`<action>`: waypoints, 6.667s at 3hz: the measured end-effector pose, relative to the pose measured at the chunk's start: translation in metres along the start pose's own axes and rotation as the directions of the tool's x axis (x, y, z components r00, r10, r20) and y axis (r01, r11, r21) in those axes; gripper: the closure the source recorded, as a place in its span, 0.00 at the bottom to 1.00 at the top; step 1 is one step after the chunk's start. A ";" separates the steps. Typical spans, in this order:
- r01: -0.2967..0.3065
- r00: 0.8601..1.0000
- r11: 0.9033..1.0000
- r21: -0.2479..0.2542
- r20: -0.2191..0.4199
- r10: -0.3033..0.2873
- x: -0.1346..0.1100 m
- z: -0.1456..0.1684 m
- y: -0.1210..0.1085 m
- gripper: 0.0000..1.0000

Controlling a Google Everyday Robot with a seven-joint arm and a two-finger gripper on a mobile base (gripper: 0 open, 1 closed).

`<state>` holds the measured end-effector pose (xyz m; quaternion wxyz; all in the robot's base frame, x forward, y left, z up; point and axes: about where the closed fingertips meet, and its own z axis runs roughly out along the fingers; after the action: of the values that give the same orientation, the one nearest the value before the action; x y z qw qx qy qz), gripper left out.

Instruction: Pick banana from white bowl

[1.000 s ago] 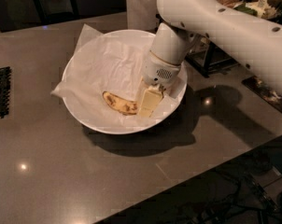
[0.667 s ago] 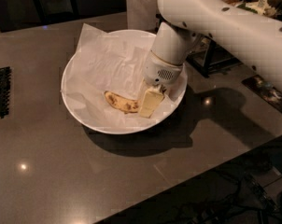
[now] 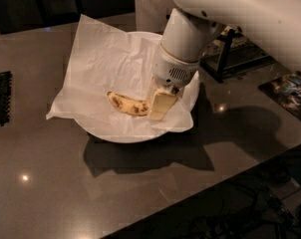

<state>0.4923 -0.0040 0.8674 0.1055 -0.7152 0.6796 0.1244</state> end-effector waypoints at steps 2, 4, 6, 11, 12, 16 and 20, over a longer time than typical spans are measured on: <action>0.051 0.999 0.997 0.052 0.011 -0.052 -0.012 -0.016 0.003 1.00; -0.089 0.996 0.996 -0.033 -0.001 0.089 0.027 0.040 -0.022 1.00; -0.089 0.996 0.996 -0.033 -0.001 0.089 0.027 0.040 -0.022 0.79; -0.035 0.999 0.999 0.035 -0.011 0.036 0.009 0.022 -0.019 0.52; -0.036 0.999 0.999 0.034 -0.011 0.036 0.009 0.023 -0.019 0.76; -0.048 0.997 0.998 0.045 0.054 0.046 0.017 0.011 -0.014 1.00; 0.189 0.921 0.964 0.185 0.308 -0.239 -0.015 -0.074 0.022 1.00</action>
Offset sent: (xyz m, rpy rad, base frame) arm 0.0073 0.0054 0.0128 0.0260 -0.0664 0.0317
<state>0.4725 -0.0150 0.9422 0.2843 -0.7445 0.5775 0.1772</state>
